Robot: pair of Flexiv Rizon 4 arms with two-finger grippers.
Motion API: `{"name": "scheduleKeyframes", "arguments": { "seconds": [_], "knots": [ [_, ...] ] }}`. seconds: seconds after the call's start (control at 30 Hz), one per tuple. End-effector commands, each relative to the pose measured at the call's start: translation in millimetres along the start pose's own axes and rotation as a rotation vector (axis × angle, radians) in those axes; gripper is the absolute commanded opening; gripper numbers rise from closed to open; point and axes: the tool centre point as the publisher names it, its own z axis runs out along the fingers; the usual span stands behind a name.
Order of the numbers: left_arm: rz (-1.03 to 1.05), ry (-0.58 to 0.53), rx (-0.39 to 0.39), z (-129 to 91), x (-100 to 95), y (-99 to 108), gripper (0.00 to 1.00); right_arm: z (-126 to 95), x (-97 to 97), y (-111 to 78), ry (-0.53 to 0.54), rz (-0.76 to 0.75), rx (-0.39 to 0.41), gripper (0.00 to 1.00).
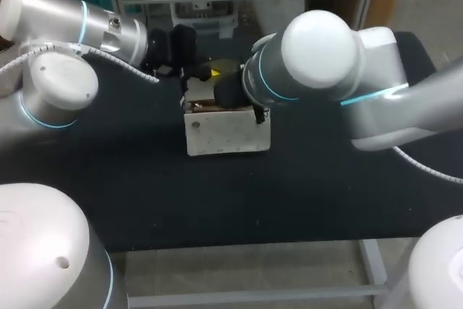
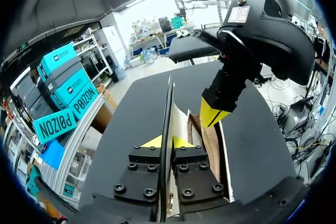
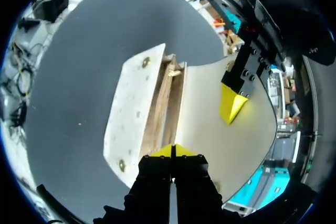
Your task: Pick up the bag, open it, inspect its contents, close it, and place it on the opposite side
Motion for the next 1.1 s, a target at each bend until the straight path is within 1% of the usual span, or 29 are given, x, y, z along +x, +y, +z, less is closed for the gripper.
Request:
{"name": "scheduleKeyframes", "arguments": {
  "seconds": [0.03,0.3,0.43,0.5,0.57,0.8,0.87,0.9,1.03,1.07,1.1],
  "knots": [
    [-0.010,0.063,-0.013,12.6,-14.5,5.2,0.00,-15.1,13.4,-4.1,-0.084,0.005,0.007,0.00],
    [-0.063,0.104,0.004,39.6,-34.0,32.0,0.00,-10.2,33.0,-4.3,-0.098,0.017,0.016,0.00],
    [-0.052,0.080,-0.002,52.9,-39.1,48.5,0.00,-3.8,40.9,-5.2,-0.110,0.019,0.018,0.00],
    [-0.049,0.075,-0.001,58.2,-38.9,57.4,0.00,0.1,45.0,-4.6,-0.125,0.016,0.018,0.00],
    [-0.049,0.071,-0.002,62.1,-37.0,65.5,0.00,4.7,49.0,-3.3,-0.124,0.011,0.050,0.00],
    [-0.033,0.052,-0.022,74.5,-22.7,82.9,0.00,16.3,63.5,1.1,-0.133,0.001,0.048,0.00],
    [-0.028,0.039,-0.037,78.6,-19.9,85.8,0.00,18.4,67.1,1.8,-0.136,0.001,0.048,0.05],
    [-0.033,0.040,-0.038,80.0,-19.2,86.8,0.00,20.0,69.0,2.3,-0.133,0.004,0.056,0.10],
    [-0.048,0.027,-0.043,82.6,-18.1,91.7,0.00,23.3,80.1,4.0,-0.129,0.004,0.076,0.29],
    [-0.054,0.028,-0.047,83.6,-18.1,93.5,0.00,23.2,83.4,3.9,-0.134,0.004,0.077,0.35],
    [-0.067,0.029,-0.055,85.5,-18.8,95.9,0.00,23.8,87.3,3.2,-0.140,0.008,0.096,0.41]
  ]
}}
